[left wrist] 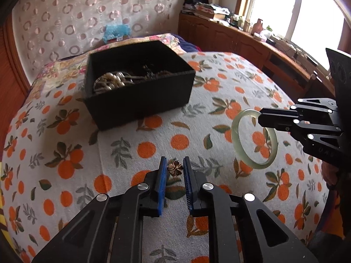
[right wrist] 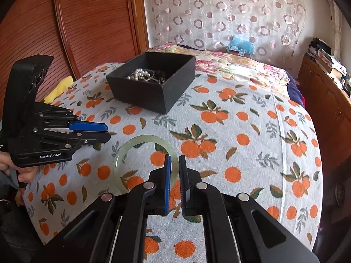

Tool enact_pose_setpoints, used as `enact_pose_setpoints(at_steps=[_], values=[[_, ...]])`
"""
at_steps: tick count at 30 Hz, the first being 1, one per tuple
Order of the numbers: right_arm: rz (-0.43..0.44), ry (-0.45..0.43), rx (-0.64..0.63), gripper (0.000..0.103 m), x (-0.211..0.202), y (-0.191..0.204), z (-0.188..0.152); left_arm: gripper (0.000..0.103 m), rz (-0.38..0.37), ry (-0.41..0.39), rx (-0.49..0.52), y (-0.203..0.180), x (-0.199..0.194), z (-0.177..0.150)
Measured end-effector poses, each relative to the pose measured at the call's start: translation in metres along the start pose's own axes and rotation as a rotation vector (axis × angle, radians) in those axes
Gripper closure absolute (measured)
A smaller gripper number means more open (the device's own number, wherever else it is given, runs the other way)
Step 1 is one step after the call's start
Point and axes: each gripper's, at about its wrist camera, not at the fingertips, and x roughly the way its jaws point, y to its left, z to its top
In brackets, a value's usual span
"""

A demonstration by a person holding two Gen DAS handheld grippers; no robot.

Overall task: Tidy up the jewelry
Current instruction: 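Drop the jade bangle into the box with the right tool while the left tool drops the gold ring in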

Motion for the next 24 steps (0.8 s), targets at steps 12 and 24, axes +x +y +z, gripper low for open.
enact_pose_setpoints(at_steps=[12, 24], values=[[0.004, -0.116, -0.048, 0.094, 0.002, 0.0, 0.072, 0.089, 0.047, -0.108, -0.037, 0.029, -0.026, 0.037], [0.01, -0.116, -0.082, 0.094, 0.053, 0.007, 0.125, 0.089, 0.088, -0.149, -0.081, 0.061, -0.028, 0.063]])
